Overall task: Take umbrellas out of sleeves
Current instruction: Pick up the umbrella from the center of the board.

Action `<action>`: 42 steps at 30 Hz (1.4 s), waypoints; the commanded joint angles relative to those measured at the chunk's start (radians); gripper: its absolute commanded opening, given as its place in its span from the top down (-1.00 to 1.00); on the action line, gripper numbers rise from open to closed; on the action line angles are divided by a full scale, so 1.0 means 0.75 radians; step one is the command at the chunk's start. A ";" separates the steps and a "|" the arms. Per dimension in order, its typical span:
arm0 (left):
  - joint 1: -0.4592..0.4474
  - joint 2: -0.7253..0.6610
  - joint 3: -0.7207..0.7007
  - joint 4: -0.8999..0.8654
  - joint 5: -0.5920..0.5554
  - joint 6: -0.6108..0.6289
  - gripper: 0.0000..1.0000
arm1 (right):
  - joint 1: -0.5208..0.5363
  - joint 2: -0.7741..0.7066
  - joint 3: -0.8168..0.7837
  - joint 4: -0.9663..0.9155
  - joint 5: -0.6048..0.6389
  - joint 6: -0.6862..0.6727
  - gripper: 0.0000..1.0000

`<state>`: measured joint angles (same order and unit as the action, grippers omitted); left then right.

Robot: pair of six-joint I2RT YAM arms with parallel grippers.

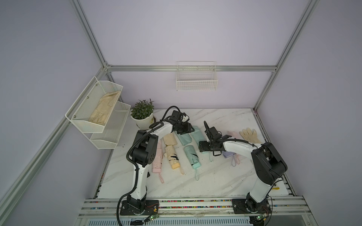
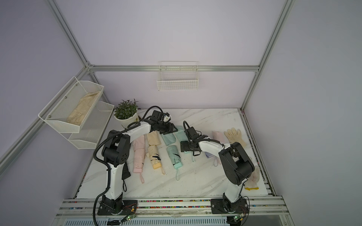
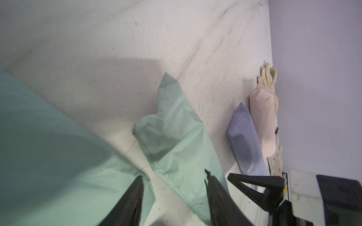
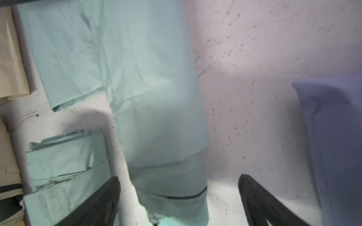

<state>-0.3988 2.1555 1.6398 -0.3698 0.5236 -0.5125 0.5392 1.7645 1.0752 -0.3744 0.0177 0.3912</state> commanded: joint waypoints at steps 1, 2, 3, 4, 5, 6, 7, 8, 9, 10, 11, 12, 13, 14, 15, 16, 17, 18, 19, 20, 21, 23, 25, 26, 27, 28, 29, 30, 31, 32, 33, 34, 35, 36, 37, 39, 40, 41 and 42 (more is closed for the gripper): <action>-0.024 0.029 0.039 0.072 0.046 -0.008 -0.05 | 0.004 0.020 -0.008 0.009 0.007 -0.010 -0.95; -0.026 0.045 0.051 0.072 0.059 -0.013 -0.05 | 0.004 0.030 -0.015 0.015 0.004 0.000 -0.94; -0.030 0.060 0.057 0.072 0.072 -0.025 -0.05 | 0.004 0.037 -0.024 0.022 -0.005 0.006 -0.92; -0.030 0.071 0.060 0.075 0.078 -0.031 -0.05 | 0.003 0.040 -0.035 0.033 -0.016 0.011 -0.89; -0.034 0.080 0.060 0.079 0.079 -0.039 -0.04 | 0.005 0.040 -0.048 0.045 -0.021 0.017 -0.86; -0.039 0.085 0.057 0.082 0.077 -0.045 -0.03 | 0.003 0.038 -0.063 0.052 -0.016 0.017 -0.84; -0.044 0.088 0.057 0.086 0.073 -0.050 -0.03 | 0.005 0.034 -0.073 0.054 -0.013 0.018 -0.81; -0.049 0.094 0.055 0.086 0.062 -0.054 -0.02 | 0.004 0.028 -0.082 0.055 -0.009 0.018 -0.76; -0.055 0.095 0.059 0.084 0.058 -0.064 -0.02 | 0.003 0.023 -0.090 0.055 -0.012 0.014 -0.70; -0.057 0.098 0.062 0.086 0.054 -0.071 -0.02 | 0.003 0.020 -0.096 0.055 -0.014 0.010 -0.61; -0.062 0.099 0.066 0.085 0.048 -0.077 -0.02 | 0.004 0.016 -0.103 0.055 -0.017 0.003 -0.50; -0.067 0.099 0.068 0.086 0.043 -0.085 -0.02 | 0.003 0.015 -0.110 0.060 -0.022 0.002 -0.40; -0.071 0.097 0.074 0.084 0.041 -0.091 -0.02 | 0.004 0.014 -0.114 0.063 -0.029 -0.003 -0.33; -0.075 0.093 0.076 0.076 0.039 -0.097 -0.02 | 0.003 0.015 -0.116 0.066 -0.028 -0.013 -0.20; -0.076 0.083 0.075 0.067 0.029 -0.098 -0.02 | 0.003 0.016 -0.119 0.066 -0.024 -0.020 -0.05; -0.077 0.071 0.074 0.054 0.014 -0.094 -0.02 | 0.003 0.019 -0.118 0.066 -0.022 -0.022 0.05; -0.076 0.055 0.069 0.039 -0.007 -0.086 -0.02 | 0.003 0.016 -0.122 0.069 -0.022 -0.027 0.07; -0.076 0.041 0.067 0.023 -0.029 -0.079 -0.04 | 0.005 0.014 -0.127 0.075 -0.018 -0.033 0.07; -0.076 0.031 0.067 0.014 -0.041 -0.075 -0.06 | 0.003 0.012 -0.132 0.081 -0.016 -0.035 0.07; -0.075 0.027 0.066 0.008 -0.045 -0.080 -0.08 | 0.003 0.005 -0.141 0.089 -0.014 -0.036 0.07; -0.077 0.029 0.068 0.011 -0.034 -0.092 -0.10 | 0.004 -0.002 -0.149 0.094 -0.008 -0.033 0.08; -0.076 0.044 0.080 0.011 0.001 -0.113 -0.10 | 0.003 -0.015 -0.159 0.095 0.006 -0.026 0.10; -0.076 0.058 0.090 0.015 0.010 -0.135 -0.10 | 0.003 -0.032 -0.164 0.095 0.013 -0.020 0.12; -0.074 0.060 0.091 0.026 0.016 -0.152 -0.10 | 0.003 -0.042 -0.169 0.093 0.013 -0.015 0.13; -0.071 0.062 0.092 0.051 0.030 -0.173 -0.10 | 0.000 -0.051 -0.173 0.094 0.011 -0.017 0.15; -0.067 0.062 0.088 0.079 0.044 -0.198 -0.10 | -0.005 -0.061 -0.175 0.092 0.004 -0.016 0.17; -0.063 0.064 0.084 0.113 0.059 -0.237 -0.10 | -0.012 -0.069 -0.180 0.095 -0.016 -0.018 0.18; -0.060 0.072 0.084 0.149 0.073 -0.265 -0.10 | -0.020 -0.075 -0.183 0.101 -0.042 -0.021 0.17; -0.058 0.080 0.088 0.172 0.083 -0.296 -0.10 | -0.028 -0.076 -0.188 0.107 -0.069 -0.022 0.18; -0.057 0.092 0.100 0.193 0.093 -0.321 -0.10 | -0.036 -0.074 -0.195 0.116 -0.096 -0.023 0.17; -0.057 0.110 0.115 0.210 0.103 -0.343 -0.09 | -0.043 -0.057 -0.196 0.119 -0.120 -0.021 0.15; -0.056 0.126 0.133 0.218 0.107 -0.361 -0.10 | -0.048 -0.038 -0.192 0.118 -0.128 -0.018 0.11; -0.057 0.141 0.151 0.230 0.115 -0.383 -0.10 | -0.050 -0.013 -0.180 0.102 -0.110 -0.006 -0.03; -0.057 0.150 0.161 0.247 0.121 -0.404 -0.09 | -0.049 0.010 -0.166 0.077 -0.064 0.001 -0.20; -0.056 0.148 0.162 0.262 0.122 -0.416 -0.09 | -0.050 0.024 -0.158 0.061 -0.026 0.004 -0.35; -0.056 0.126 0.148 0.284 0.111 -0.425 -0.09 | -0.050 0.028 -0.145 0.048 0.033 0.006 -0.51; -0.055 0.114 0.139 0.287 0.107 -0.422 -0.09 | -0.049 0.022 -0.138 0.035 0.064 -0.003 -0.52; -0.055 0.097 0.129 0.288 0.106 -0.416 -0.09 | -0.046 0.013 -0.131 0.013 0.112 -0.003 -0.52; -0.056 0.082 0.118 0.288 0.105 -0.410 -0.09 | -0.046 0.006 -0.126 -0.004 0.154 -0.003 -0.53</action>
<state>-0.4454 2.2608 1.7000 -0.2020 0.5873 -0.8005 0.5068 1.7504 0.9745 -0.2790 0.0277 0.3840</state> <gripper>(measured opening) 0.546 0.762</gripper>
